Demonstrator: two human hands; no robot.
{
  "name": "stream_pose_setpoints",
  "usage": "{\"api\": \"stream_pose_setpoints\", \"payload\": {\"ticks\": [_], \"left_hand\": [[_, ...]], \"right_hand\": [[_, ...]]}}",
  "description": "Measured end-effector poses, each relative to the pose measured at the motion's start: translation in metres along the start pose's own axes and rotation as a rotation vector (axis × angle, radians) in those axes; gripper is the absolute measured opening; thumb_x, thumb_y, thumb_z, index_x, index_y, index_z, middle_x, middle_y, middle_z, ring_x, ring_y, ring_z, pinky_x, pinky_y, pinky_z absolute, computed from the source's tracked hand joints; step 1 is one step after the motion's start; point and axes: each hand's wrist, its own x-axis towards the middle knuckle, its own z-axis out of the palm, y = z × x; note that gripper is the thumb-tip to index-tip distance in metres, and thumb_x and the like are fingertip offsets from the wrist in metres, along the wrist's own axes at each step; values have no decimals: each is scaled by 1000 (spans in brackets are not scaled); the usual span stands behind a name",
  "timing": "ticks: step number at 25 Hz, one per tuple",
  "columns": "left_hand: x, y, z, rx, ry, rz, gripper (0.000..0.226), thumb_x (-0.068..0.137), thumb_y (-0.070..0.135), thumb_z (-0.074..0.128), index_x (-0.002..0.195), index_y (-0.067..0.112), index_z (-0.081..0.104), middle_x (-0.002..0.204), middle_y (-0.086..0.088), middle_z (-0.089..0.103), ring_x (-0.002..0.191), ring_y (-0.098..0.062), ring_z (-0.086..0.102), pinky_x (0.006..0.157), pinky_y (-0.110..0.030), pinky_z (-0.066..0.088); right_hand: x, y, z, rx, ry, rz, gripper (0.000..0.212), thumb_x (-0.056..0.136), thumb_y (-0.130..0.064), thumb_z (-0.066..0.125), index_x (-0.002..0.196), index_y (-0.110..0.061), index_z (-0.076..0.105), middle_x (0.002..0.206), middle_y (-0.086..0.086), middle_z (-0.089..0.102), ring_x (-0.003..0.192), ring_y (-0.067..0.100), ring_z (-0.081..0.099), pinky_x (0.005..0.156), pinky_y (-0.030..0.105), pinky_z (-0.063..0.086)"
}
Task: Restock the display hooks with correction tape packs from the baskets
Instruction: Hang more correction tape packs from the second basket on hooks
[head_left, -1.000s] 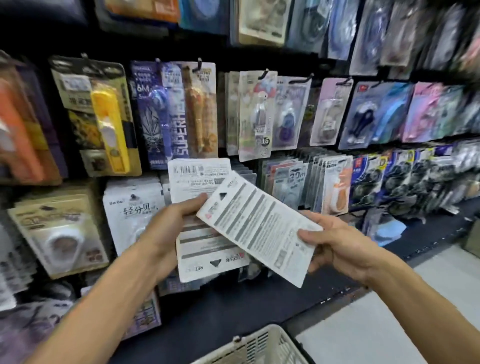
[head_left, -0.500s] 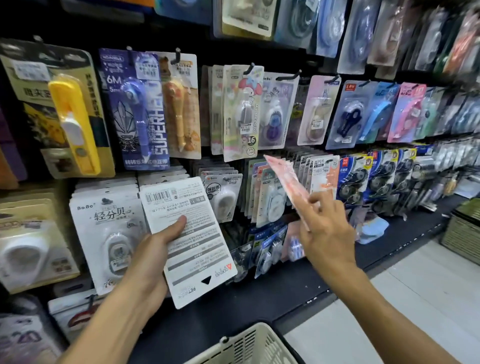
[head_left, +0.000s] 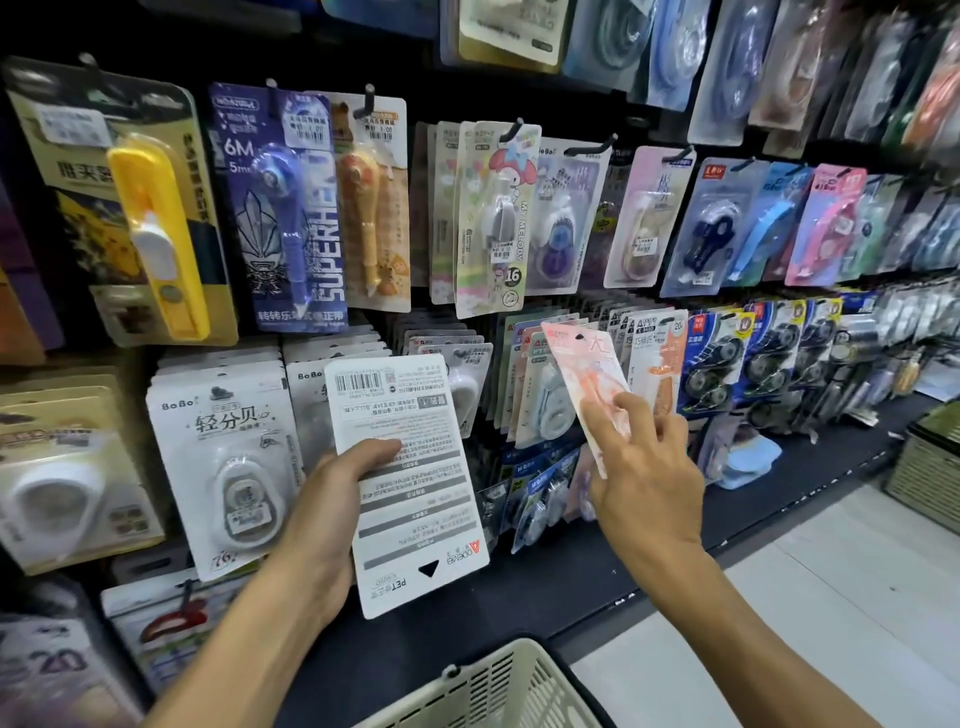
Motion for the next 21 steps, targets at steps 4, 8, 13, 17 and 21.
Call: {"api": "stream_pose_setpoints", "payload": {"ticks": [4, 8, 13, 17, 21], "left_hand": [[-4, 0, -1, 25, -12, 8, 21, 95, 20, 58, 108, 13, 73, 95, -11, 80, 80, -31, 78, 65, -38, 60], [-1, -8, 2, 99, 13, 47, 25, 95, 7, 56, 107, 25, 68, 97, 0, 81, 84, -20, 76, 71, -37, 57], [0, -20, 4, 885, -177, 685, 85, 88, -16, 54, 138, 52, 46, 132, 36, 52, 114, -3, 53, 106, -32, 46], [9, -40, 11, 1375, -235, 1197, 75, 66, -12, 76, 135, 17, 65, 141, -11, 60, 128, -26, 42, 111, -59, 38], [8, -43, 8, 1374, 38, 1055, 81, 80, 3, 74, 152, 19, 41, 156, -14, 44, 145, -32, 33, 121, -55, 19]], "right_hand": [[4, 8, 13, -5, -115, -18, 74, 70, 1, 78, 137, -19, 55, 140, 12, 52, 107, 40, 50, 44, 32, 43], [11, 22, 31, 54, -310, -166, 86, 85, 1, 60, 156, -29, 22, 164, 7, 15, 137, 38, 27, 77, 39, 56], [16, -1, 1, 1347, -711, 309, 54, 88, -59, 65, 138, -41, 53, 152, 5, 50, 127, 24, 58, 98, 39, 51], [9, -9, -10, 1644, -1107, 249, 56, 70, -49, 87, 115, -17, 75, 112, 17, 75, 95, 27, 73, 78, 35, 62], [20, 16, -2, 1658, -715, 469, 40, 71, -19, 82, 109, -12, 72, 108, 12, 77, 88, 26, 76, 74, 42, 61]]}}
